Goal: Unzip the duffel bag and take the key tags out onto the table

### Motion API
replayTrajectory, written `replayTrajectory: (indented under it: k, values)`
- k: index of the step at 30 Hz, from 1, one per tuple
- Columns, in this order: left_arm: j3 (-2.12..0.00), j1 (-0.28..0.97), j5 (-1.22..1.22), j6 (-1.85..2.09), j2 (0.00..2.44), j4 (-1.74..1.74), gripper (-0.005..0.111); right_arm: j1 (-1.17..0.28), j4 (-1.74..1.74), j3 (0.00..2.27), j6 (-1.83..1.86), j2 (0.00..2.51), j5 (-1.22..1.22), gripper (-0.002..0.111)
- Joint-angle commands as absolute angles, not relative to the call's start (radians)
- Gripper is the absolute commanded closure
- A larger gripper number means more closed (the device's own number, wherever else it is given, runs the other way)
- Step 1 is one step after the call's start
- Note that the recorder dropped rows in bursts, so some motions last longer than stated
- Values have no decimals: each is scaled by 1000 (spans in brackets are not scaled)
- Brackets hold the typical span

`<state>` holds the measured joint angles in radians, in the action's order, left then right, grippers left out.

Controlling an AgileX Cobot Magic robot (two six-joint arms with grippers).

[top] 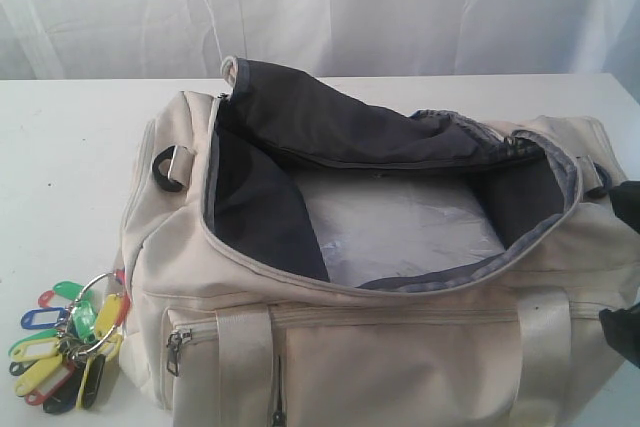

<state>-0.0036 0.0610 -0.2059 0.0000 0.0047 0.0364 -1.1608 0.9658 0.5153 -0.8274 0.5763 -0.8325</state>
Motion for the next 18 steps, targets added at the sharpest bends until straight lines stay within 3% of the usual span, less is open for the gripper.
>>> replayTrajectory:
  k: [1, 4, 10, 18]
  values:
    - [0, 52, -207, 0, 0, 51, 107, -1157, 972, 509, -824, 572, -833, 108]
    - [0, 40, -207, 0, 0, 51, 107, -1122, 972, 485, -823, 567, -801, 108]
    - [0, 42, -207, 0, 0, 51, 107, -851, 972, 303, -823, 528, -615, 108]
    - [0, 42, -207, 0, 0, 51, 107, -602, 972, 23, -823, 263, -597, 108]
